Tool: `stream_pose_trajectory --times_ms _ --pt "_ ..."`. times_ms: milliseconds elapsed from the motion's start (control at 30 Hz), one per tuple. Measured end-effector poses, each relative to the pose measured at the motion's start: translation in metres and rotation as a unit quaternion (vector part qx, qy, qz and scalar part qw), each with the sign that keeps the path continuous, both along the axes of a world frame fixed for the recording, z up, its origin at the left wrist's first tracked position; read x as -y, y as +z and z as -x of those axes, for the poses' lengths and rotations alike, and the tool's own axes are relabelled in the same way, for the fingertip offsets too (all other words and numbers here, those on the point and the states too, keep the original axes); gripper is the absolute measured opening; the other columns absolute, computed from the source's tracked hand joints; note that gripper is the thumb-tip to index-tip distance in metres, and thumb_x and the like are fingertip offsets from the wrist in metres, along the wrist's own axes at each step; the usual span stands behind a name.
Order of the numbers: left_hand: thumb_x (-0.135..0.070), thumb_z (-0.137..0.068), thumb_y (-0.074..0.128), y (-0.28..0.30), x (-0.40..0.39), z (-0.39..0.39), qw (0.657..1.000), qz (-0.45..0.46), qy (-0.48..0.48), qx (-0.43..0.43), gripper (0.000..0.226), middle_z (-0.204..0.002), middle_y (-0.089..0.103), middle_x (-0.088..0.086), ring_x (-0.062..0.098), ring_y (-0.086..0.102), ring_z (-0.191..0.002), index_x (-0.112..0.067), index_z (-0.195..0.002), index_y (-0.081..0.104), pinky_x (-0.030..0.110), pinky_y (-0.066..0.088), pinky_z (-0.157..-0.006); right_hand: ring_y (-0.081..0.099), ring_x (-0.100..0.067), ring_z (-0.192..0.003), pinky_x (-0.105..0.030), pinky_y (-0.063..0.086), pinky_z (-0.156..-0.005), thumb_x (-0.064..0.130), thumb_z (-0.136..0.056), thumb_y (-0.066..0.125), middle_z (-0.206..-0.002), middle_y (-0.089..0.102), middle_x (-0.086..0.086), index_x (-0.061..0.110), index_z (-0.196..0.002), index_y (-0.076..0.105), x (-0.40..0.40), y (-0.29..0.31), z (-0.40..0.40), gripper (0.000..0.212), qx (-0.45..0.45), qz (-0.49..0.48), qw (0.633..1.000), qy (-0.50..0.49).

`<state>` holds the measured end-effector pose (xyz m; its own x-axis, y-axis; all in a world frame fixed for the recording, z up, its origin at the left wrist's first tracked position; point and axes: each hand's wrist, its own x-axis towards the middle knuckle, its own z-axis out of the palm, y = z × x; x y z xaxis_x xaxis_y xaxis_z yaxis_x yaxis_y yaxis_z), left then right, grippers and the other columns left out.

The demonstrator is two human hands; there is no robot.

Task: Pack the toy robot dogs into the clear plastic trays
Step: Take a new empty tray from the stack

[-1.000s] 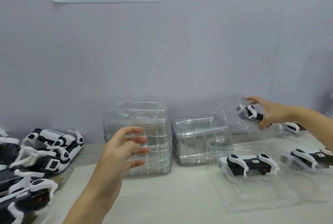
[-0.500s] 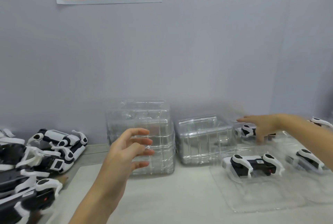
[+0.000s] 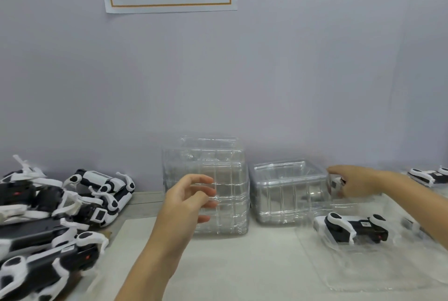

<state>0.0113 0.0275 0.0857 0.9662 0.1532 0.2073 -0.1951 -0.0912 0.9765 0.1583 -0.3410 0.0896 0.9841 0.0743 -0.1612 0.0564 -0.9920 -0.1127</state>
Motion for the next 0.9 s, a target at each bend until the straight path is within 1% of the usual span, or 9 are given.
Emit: stream_pose_trajectory --times_ms 167,267,333,400,467,533,633,700,900 --pt "0.001 -0.091 0.05 -0.003 -0.007 -0.005 0.998 0.019 0.056 -0.008 0.042 -0.081 0.073 -0.004 0.014 0.07 -0.074 -0.031 -0.077 0.073 0.03 0.05 -0.065 0.035 -0.022 -0.143 -0.036 0.036 -0.113 0.004 -0.095 0.044 -0.158 0.034 -0.002 0.022 -0.154 0.031 -0.042 0.032 0.01 0.063 0.122 -0.046 0.991 0.004" --pt "0.001 -0.09 0.049 -0.003 -0.011 -0.005 0.996 0.04 0.074 -0.012 0.039 -0.08 0.073 -0.002 0.015 0.07 -0.072 -0.026 -0.077 0.073 0.029 0.049 -0.062 0.044 -0.021 -0.134 -0.039 0.039 -0.109 0.01 -0.097 0.043 -0.145 0.049 0.001 0.024 -0.147 0.043 -0.089 0.051 0.021 0.052 0.266 -0.072 0.96 0.057" --pt "0.002 -0.09 0.049 -0.003 -0.013 -0.005 0.995 0.051 0.081 -0.014 0.036 -0.08 0.072 -0.001 0.014 0.069 -0.07 -0.022 -0.079 0.072 0.029 0.049 -0.062 0.053 -0.018 -0.125 -0.033 0.041 -0.104 0.02 -0.099 0.051 -0.136 0.057 0.003 0.023 -0.141 0.052 -0.124 0.062 0.031 0.042 0.328 -0.147 0.925 0.123" --pt "0.002 -0.09 0.049 -0.003 -0.014 -0.004 0.995 0.057 0.085 -0.015 0.033 -0.079 0.072 -0.001 0.015 0.068 -0.069 -0.02 -0.082 0.072 0.028 0.049 -0.062 0.053 -0.016 -0.125 -0.029 0.038 -0.107 0.031 -0.097 0.059 -0.136 0.059 0.003 0.022 -0.139 0.054 -0.16 0.067 0.04 0.044 0.323 -0.213 0.903 0.188" --pt "0.001 -0.091 0.049 -0.002 -0.014 -0.003 0.994 0.063 0.085 -0.013 0.031 -0.079 0.071 -0.001 0.014 0.068 -0.069 -0.018 -0.084 0.072 0.027 0.049 -0.061 0.044 -0.014 -0.136 -0.038 0.031 -0.116 0.048 -0.094 0.059 -0.146 0.051 0.006 0.025 -0.145 0.047 -0.192 0.064 0.046 0.057 0.284 -0.196 0.914 0.214" --pt "0.001 -0.091 0.049 -0.001 -0.015 -0.003 0.994 0.069 0.086 -0.013 0.03 -0.078 0.071 -0.001 0.014 0.068 -0.068 -0.017 -0.086 0.072 0.026 0.049 -0.06 0.042 -0.014 -0.138 -0.045 0.03 -0.115 0.055 -0.093 0.057 -0.146 0.051 0.009 0.028 -0.146 0.045 -0.217 0.054 0.047 0.061 0.253 -0.163 0.932 0.203" --pt "0.0 -0.092 0.049 0.001 -0.017 -0.003 0.993 0.081 0.086 -0.014 0.029 -0.076 0.071 -0.002 0.013 0.067 -0.066 -0.017 -0.086 0.071 0.028 0.049 -0.061 0.056 -0.016 -0.118 -0.039 0.033 -0.094 0.046 -0.097 0.056 -0.115 0.067 0.013 0.031 -0.129 0.057 -0.238 0.037 0.046 0.036 0.287 -0.139 0.931 0.179" --pt "0.0 -0.092 0.049 0.001 -0.02 -0.004 0.992 0.09 0.088 -0.013 0.028 -0.076 0.071 -0.003 0.012 0.067 -0.065 -0.018 -0.087 0.071 0.029 0.049 -0.062 0.059 -0.014 -0.107 -0.037 0.031 -0.087 0.042 -0.097 0.058 -0.097 0.066 0.016 0.032 -0.119 0.062 -0.241 0.031 0.045 0.025 0.313 -0.159 0.923 0.16" --pt "0.0 -0.092 0.049 0.003 -0.027 -0.005 0.989 0.113 0.093 -0.008 0.028 -0.08 0.072 0.002 0.014 0.067 -0.066 -0.018 -0.086 0.07 0.028 0.05 -0.061 0.059 -0.007 -0.093 -0.045 0.042 -0.1 0.031 -0.092 0.067 -0.083 0.063 0.021 0.034 -0.104 0.068 -0.239 0.035 0.046 0.013 0.316 -0.263 0.903 0.126"
